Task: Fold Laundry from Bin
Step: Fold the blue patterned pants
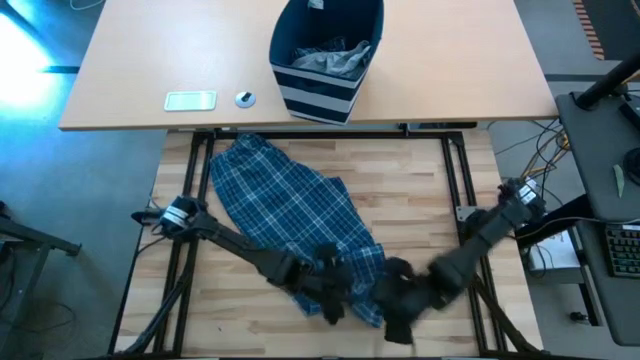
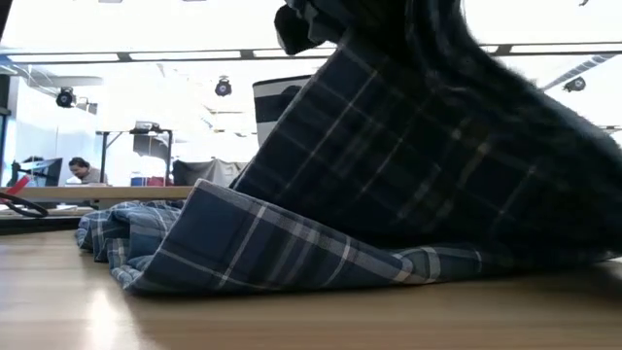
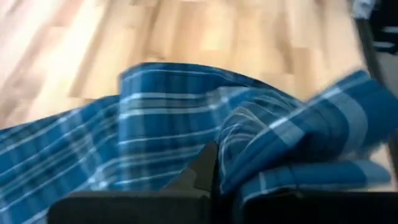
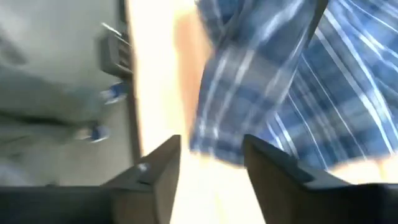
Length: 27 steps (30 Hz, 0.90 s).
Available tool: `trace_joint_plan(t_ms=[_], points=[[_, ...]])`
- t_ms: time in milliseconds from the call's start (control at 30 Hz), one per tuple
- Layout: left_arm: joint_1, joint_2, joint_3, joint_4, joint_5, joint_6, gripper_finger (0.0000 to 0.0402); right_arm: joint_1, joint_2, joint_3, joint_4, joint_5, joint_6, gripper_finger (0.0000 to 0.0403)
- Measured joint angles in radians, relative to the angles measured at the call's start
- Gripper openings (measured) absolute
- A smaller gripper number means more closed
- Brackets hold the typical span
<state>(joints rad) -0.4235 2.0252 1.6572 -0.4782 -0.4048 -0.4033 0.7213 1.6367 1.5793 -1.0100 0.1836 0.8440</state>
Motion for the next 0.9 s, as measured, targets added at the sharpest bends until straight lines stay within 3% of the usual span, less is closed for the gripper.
trace_joint_plan(t_ms=[167, 233, 300, 367, 533, 900], points=[[0.048, -0.007, 0.001, -0.001, 0.008, -0.054, 0.0001, 0.186, 0.03, -0.115, 0.006, 0.413, 0.248, 0.0271], [0.061, -0.007, 0.001, -0.002, 0.013, -0.072, 0.0, 0.228, 0.065, -0.149, 0.002, 0.583, 0.278, 0.0301], [0.075, -0.007, 0.001, -0.002, 0.029, -0.091, 0.0, 0.253, 0.109, -0.172, 0.012, 0.68, 0.257, 0.0327], [0.089, -0.007, 0.001, -0.007, 0.034, -0.101, 0.0, 0.259, 0.16, -0.187, 0.024, 0.693, 0.178, 0.0346], [0.118, -0.008, 0.001, -0.012, 0.059, -0.084, 0.0, 0.256, 0.291, -0.189, 0.027, 0.607, -0.035, 0.036], [0.137, -0.008, 0.001, -0.079, 0.053, -0.106, 0.0, 0.182, 0.408, -0.176, 0.221, 0.557, -0.32, 0.0314]])
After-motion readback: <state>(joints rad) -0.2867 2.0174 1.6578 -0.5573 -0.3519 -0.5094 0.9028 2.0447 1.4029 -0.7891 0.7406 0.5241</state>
